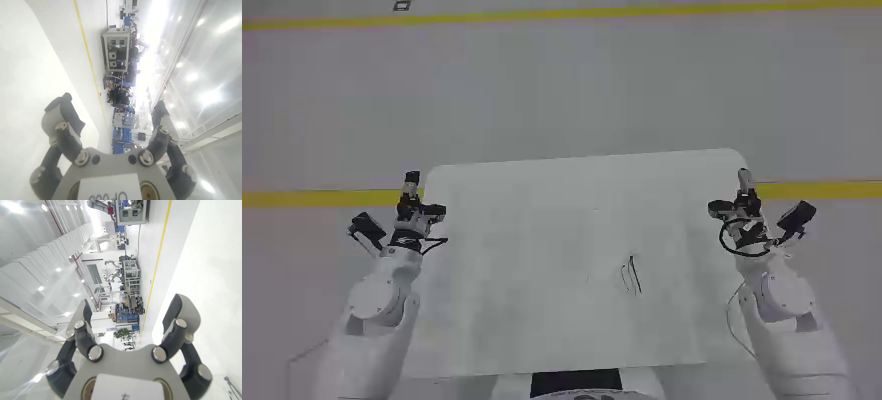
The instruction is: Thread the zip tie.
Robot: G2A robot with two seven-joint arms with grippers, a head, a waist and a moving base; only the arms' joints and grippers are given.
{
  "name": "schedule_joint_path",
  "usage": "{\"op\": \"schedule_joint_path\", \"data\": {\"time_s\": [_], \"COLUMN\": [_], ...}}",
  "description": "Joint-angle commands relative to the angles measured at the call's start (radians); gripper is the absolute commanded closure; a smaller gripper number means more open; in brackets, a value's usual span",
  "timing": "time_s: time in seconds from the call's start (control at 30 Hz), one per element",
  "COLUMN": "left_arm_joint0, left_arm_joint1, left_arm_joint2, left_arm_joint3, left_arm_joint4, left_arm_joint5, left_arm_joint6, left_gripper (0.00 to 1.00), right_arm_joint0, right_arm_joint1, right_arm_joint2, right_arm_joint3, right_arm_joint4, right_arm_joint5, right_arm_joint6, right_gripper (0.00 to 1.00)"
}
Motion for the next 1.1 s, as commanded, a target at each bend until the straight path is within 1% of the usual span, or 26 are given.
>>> {"op": "schedule_joint_path", "data": {"time_s": [0.0,0.03,0.07,0.13,0.27,0.3,0.33,0.7,0.77,0.87,0.97,1.03,1.07], "left_arm_joint0": [0.0,0.0,0.0,0.0,0.0,0.0,0.0,0.0,0.0,0.0,0.0,0.0,0.0], "left_arm_joint1": [0.0,0.0,0.0,0.0,0.0,0.0,0.0,0.0,0.0,0.0,0.0,0.0,0.0], "left_arm_joint2": [0.0,0.0,0.0,0.0,0.0,0.0,0.0,0.0,0.0,0.0,0.0,0.0,0.0], "left_arm_joint3": [0.0,0.0,0.0,0.0,0.0,0.0,0.0,0.0,0.0,0.0,0.0,0.0,0.0], "left_arm_joint4": [0.0,0.0,0.0,0.0,0.0,0.0,0.0,0.0,0.0,0.0,0.0,0.0,0.0], "left_arm_joint5": [0.0,0.0,0.0,0.0,0.0,0.0,0.0,0.0,0.0,0.0,0.0,0.0,0.0], "left_arm_joint6": [0.0,0.0,0.0,0.0,0.0,0.0,0.0,0.0,0.0,0.0,0.0,0.0,0.0], "left_gripper": [0.0,0.22,0.0,0.0,0.0,0.0,0.0,0.0,0.0,0.0,0.0,0.0,0.0], "right_arm_joint0": [0.0,0.0,0.004,-0.003,-0.013,-0.016,-0.023,-0.021,-0.012,-0.002,0.001,-0.004,-0.004], "right_arm_joint1": [0.0,0.0,0.002,0.007,0.015,0.018,0.019,0.019,0.023,0.027,0.03,0.032,0.032], "right_arm_joint2": [0.0,0.0,0.0,-0.005,-0.027,-0.042,-0.05,-0.05,-0.054,-0.06,-0.073,-0.07,-0.07], "right_arm_joint3": [0.0,0.0,-0.016,-0.039,-0.082,-0.093,-0.091,-0.094,-0.106,-0.117,-0.129,-0.136,-0.136], "right_arm_joint4": [0.0,0.0,-0.039,-0.139,-0.344,-0.412,-0.441,-0.449,-0.529,-0.606,-0.612,-0.616,-0.616], "right_arm_joint5": [0.0,0.0,-0.007,-0.013,-0.002,-0.018,-0.045,-0.047,-0.057,-0.076,-0.101,-0.119,-0.119], "right_arm_joint6": [0.0,0.0,0.01,0.04,0.105,0.131,0.148,0.151,0.184,0.239,0.319,0.344,0.344], "right_gripper": [0.0,0.22,0.0,0.0,0.0,0.0,0.0,0.0,0.0,0.0,0.0,0.0,0.0]}}
